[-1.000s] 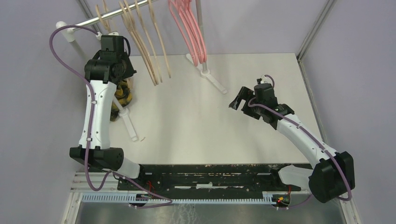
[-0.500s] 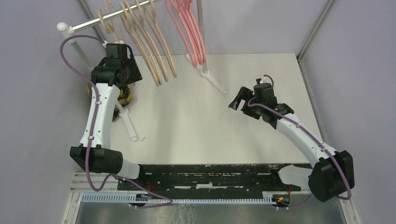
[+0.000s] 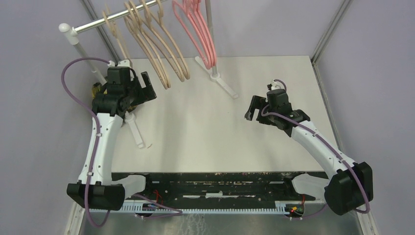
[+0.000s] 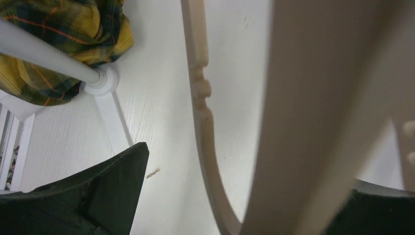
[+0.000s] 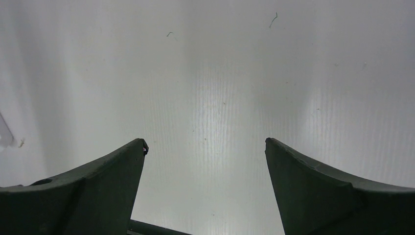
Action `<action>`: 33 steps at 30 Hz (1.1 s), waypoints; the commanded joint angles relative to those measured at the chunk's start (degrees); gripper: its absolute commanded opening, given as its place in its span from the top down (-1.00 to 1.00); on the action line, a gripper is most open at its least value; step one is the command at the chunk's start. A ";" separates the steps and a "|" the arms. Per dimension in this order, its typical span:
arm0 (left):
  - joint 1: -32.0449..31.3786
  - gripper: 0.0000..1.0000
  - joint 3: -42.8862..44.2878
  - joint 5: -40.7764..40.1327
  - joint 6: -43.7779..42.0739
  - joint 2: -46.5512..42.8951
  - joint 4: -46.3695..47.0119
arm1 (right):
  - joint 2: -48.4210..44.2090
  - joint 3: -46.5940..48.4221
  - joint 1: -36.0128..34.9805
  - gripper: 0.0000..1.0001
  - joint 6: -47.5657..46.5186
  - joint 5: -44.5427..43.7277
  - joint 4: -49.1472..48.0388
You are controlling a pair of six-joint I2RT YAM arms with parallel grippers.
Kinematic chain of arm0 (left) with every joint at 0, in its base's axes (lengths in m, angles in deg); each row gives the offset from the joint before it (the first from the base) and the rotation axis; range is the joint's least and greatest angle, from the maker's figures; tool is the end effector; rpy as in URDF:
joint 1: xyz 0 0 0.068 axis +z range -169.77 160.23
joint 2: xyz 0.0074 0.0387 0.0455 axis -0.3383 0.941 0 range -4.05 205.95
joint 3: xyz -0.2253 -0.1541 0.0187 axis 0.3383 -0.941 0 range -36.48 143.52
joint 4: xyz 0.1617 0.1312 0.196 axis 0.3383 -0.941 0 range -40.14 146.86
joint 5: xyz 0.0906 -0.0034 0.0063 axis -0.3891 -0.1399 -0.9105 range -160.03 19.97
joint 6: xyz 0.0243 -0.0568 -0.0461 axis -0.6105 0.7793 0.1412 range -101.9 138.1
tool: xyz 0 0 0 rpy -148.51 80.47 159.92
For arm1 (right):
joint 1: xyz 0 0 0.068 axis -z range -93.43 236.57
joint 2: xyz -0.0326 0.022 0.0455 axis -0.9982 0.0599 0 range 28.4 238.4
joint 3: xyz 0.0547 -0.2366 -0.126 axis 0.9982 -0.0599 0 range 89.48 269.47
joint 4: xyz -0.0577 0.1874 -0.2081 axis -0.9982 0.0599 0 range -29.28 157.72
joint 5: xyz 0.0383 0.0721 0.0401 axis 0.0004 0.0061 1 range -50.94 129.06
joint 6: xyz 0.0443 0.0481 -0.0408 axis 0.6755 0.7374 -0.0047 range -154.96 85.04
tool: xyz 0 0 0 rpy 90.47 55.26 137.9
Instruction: Organize the hangers
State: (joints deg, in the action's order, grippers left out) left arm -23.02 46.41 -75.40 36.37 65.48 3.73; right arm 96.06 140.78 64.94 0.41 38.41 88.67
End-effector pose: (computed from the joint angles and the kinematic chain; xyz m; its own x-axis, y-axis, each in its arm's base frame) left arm 0.2842 -0.0100 0.3936 -0.6016 -0.2785 -0.7487 -0.2148 0.9591 -0.1842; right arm 0.2756 0.1084 0.2423 -0.7384 0.3299 -0.5882 0.0814 0.9094 0.4079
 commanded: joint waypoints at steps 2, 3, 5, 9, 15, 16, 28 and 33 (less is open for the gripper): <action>-0.63 -0.98 -8.97 3.39 0.67 -7.28 4.93 | -2.31 -0.18 0.19 -1.00 -5.39 -3.08 0.36; -0.91 -0.98 -10.51 3.57 1.32 -8.45 5.36 | -2.57 -0.84 0.19 -1.00 -5.66 -3.24 0.28; -1.42 -0.98 -13.85 3.65 2.88 -11.13 6.47 | -3.28 -2.36 0.23 -1.00 -5.99 -3.46 -0.35; -3.31 -0.98 -21.79 3.64 5.80 -16.04 11.24 | -4.06 -5.04 0.18 -1.00 -7.41 -4.82 -2.34; -11.78 -0.98 -29.05 -4.16 10.20 -17.37 16.39 | -1.54 -3.74 0.15 -1.00 -9.01 -6.75 -1.66; -13.65 -0.99 -29.95 -5.70 10.74 -17.25 17.04 | -1.08 -3.64 0.10 -1.00 -9.13 -7.21 -1.52; -24.30 -0.98 -44.11 -16.03 17.86 -17.37 29.10 | 1.80 -5.48 0.12 -1.00 -10.32 -10.39 -2.96; -25.36 -0.98 -49.04 -16.52 18.07 -15.40 34.76 | 3.71 -5.93 0.02 -1.00 -10.07 -11.80 -4.37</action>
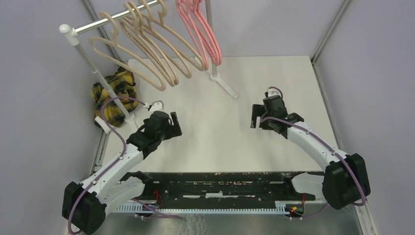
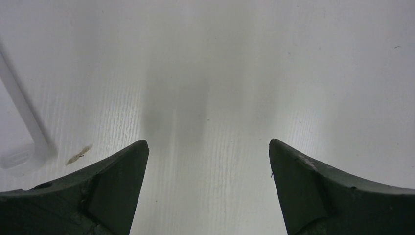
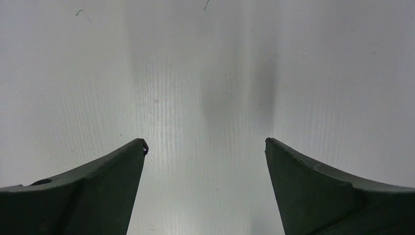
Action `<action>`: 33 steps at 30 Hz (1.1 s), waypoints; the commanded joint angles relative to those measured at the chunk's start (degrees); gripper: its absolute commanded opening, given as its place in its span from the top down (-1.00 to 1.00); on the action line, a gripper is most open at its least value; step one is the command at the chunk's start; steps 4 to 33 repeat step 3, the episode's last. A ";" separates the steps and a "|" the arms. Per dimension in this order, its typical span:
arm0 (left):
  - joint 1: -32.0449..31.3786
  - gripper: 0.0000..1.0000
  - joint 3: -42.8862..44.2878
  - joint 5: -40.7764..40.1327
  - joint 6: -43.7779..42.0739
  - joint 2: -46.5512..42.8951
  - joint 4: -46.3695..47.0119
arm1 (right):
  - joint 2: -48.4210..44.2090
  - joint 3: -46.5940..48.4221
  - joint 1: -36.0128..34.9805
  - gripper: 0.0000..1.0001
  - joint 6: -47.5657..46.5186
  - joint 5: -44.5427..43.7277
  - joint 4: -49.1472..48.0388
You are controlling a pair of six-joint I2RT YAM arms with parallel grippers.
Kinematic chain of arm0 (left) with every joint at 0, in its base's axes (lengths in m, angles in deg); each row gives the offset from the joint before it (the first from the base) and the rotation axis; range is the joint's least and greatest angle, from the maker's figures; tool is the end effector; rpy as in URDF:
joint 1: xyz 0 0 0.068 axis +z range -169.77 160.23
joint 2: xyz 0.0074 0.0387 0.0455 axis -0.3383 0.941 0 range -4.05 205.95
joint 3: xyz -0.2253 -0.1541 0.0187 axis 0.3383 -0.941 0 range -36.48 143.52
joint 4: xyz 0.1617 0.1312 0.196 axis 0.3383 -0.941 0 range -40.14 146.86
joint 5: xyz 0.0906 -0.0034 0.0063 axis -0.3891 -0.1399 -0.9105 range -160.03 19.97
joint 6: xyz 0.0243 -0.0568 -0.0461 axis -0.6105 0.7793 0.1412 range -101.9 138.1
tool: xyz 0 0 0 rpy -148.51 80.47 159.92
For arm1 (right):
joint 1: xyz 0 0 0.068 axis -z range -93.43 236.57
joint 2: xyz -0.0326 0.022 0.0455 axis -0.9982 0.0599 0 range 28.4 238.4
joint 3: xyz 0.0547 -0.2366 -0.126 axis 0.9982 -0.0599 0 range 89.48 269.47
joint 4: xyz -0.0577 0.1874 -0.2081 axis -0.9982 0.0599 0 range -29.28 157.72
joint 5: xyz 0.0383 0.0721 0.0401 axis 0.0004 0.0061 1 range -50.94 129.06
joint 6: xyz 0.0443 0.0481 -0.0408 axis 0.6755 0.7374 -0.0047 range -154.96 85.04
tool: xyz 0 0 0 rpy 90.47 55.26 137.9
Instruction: Organize the hangers
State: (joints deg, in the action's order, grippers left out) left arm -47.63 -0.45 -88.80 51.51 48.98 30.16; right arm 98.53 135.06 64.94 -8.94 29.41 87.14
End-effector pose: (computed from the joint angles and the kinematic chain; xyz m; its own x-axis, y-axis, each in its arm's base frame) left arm 0.2185 -0.0916 0.2093 -0.6402 -0.2513 -0.7259 -0.1386 0.9673 -0.2126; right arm 0.2725 0.0962 0.1969 -0.7652 0.1619 -0.6231 0.0783 0.9841 0.1594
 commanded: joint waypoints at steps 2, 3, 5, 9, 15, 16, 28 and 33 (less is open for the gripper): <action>-0.88 -0.98 -3.06 -3.01 2.31 2.30 9.96 | 2.25 0.10 0.01 -1.00 -0.67 -3.91 -2.63; -0.95 -0.98 -3.21 -2.89 1.95 2.78 10.48 | 2.55 0.12 0.02 -1.00 -0.63 -4.31 -2.79; -0.95 -0.98 -3.21 -2.89 1.95 2.78 10.48 | 2.55 0.12 0.02 -1.00 -0.63 -4.31 -2.79; -0.95 -0.98 -3.21 -2.89 1.95 2.78 10.48 | 2.55 0.12 0.02 -1.00 -0.63 -4.31 -2.79; -0.95 -0.98 -3.21 -2.89 1.95 2.78 10.48 | 2.55 0.12 0.02 -1.00 -0.63 -4.31 -2.79; -0.95 -0.98 -3.21 -2.89 1.95 2.78 10.48 | 2.55 0.12 0.02 -1.00 -0.63 -4.31 -2.79; -0.95 -0.98 -3.21 -2.89 1.95 2.78 10.48 | 2.55 0.12 0.02 -1.00 -0.63 -4.31 -2.79; -0.95 -0.98 -3.21 -2.89 1.95 2.78 10.48 | 2.55 0.12 0.02 -1.00 -0.63 -4.31 -2.79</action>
